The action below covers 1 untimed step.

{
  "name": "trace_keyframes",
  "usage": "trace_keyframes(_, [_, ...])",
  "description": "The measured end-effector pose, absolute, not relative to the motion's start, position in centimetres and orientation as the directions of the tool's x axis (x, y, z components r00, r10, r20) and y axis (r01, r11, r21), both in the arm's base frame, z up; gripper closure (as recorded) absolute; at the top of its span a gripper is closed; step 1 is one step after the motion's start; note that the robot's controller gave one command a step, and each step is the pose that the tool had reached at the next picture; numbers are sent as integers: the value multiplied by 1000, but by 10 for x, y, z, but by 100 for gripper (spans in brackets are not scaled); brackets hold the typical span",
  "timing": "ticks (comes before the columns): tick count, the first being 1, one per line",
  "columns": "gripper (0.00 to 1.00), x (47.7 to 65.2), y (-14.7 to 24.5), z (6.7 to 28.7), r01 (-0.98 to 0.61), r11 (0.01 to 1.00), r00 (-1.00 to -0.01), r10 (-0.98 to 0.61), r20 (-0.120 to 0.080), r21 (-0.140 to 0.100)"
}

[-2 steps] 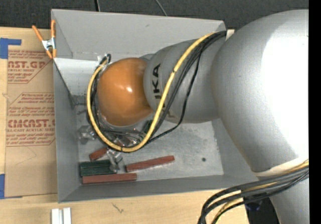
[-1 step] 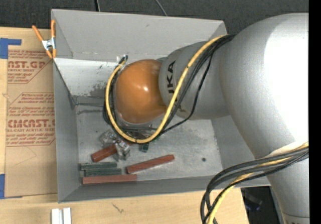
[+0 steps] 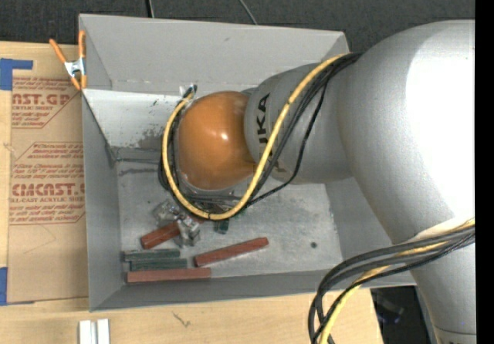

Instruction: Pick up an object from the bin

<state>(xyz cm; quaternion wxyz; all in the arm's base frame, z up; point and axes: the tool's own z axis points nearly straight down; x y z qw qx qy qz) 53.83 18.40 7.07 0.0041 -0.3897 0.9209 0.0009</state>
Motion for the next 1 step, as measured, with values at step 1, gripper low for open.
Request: trace_keyframes(1, [100, 547, 183, 262, -702, 712, -712, -702, -11, -5])
